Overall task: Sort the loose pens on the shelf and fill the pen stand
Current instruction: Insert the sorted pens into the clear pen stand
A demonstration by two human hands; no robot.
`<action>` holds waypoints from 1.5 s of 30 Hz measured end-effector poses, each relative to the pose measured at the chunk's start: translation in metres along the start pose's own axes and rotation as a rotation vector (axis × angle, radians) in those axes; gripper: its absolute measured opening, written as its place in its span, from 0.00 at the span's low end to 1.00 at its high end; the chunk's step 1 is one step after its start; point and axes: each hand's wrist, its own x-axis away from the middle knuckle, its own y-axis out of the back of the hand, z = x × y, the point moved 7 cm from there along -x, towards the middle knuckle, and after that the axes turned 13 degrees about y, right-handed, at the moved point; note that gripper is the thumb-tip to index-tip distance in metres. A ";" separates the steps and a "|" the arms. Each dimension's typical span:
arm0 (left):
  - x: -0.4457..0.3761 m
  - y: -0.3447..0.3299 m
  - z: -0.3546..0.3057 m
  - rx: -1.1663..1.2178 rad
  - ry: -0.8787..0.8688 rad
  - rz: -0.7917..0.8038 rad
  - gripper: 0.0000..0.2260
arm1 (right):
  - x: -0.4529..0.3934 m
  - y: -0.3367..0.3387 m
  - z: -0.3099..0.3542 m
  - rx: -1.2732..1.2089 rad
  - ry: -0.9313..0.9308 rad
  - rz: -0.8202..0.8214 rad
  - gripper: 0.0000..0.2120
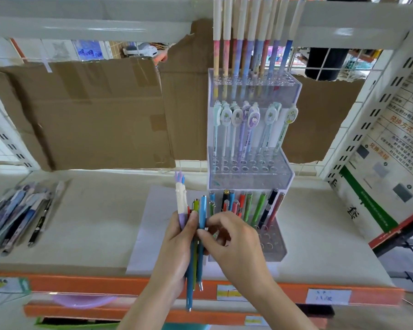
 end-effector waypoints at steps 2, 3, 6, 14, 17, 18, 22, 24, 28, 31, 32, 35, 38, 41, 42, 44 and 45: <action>-0.006 0.005 0.001 -0.003 0.011 -0.051 0.08 | 0.001 0.011 -0.003 -0.045 -0.051 -0.058 0.08; -0.008 0.009 0.001 0.007 0.016 -0.072 0.07 | 0.002 0.020 -0.005 -0.050 -0.065 -0.092 0.08; -0.013 0.018 -0.002 0.017 0.033 -0.120 0.08 | 0.003 0.051 -0.011 0.037 -0.036 -0.198 0.07; -0.014 0.010 0.002 0.086 0.150 -0.010 0.10 | 0.001 0.064 -0.040 0.182 -0.049 -0.207 0.05; -0.014 0.009 0.003 0.133 0.178 0.031 0.08 | -0.002 0.062 -0.042 0.174 -0.039 -0.202 0.06; -0.013 0.010 0.003 0.145 0.180 0.037 0.07 | -0.003 0.061 -0.041 0.174 -0.034 -0.198 0.06; -0.013 0.014 0.000 0.187 0.147 0.057 0.05 | -0.003 0.057 -0.042 0.172 -0.035 -0.182 0.04; -0.012 0.016 0.000 0.179 0.113 0.057 0.03 | -0.002 0.053 -0.046 0.181 -0.063 -0.140 0.03; -0.009 0.016 0.001 0.170 0.065 0.056 0.05 | 0.001 0.041 -0.058 0.271 -0.117 -0.029 0.05; -0.009 0.016 0.004 0.204 0.082 0.061 0.07 | 0.003 0.038 -0.063 0.320 -0.134 -0.008 0.06; -0.009 0.015 0.006 0.214 0.087 0.067 0.07 | 0.003 0.038 -0.064 0.324 -0.133 -0.008 0.05; -0.009 0.013 0.007 0.231 0.096 0.097 0.05 | 0.005 0.039 -0.064 0.324 -0.144 0.003 0.06; -0.006 0.011 0.006 0.233 0.090 0.117 0.04 | 0.012 0.045 -0.050 0.271 -0.118 -0.038 0.04; -0.003 0.009 0.007 0.237 0.090 0.078 0.07 | 0.016 0.030 -0.023 0.116 -0.049 0.077 0.06; -0.003 0.008 0.008 0.244 0.091 0.062 0.08 | 0.018 0.019 -0.014 0.065 -0.029 0.155 0.05; -0.002 0.005 0.011 0.262 0.097 0.049 0.08 | 0.019 -0.002 -0.002 0.011 0.004 0.245 0.04; 0.000 0.004 0.012 0.272 0.103 0.053 0.08 | 0.019 -0.008 0.000 0.002 0.005 0.256 0.06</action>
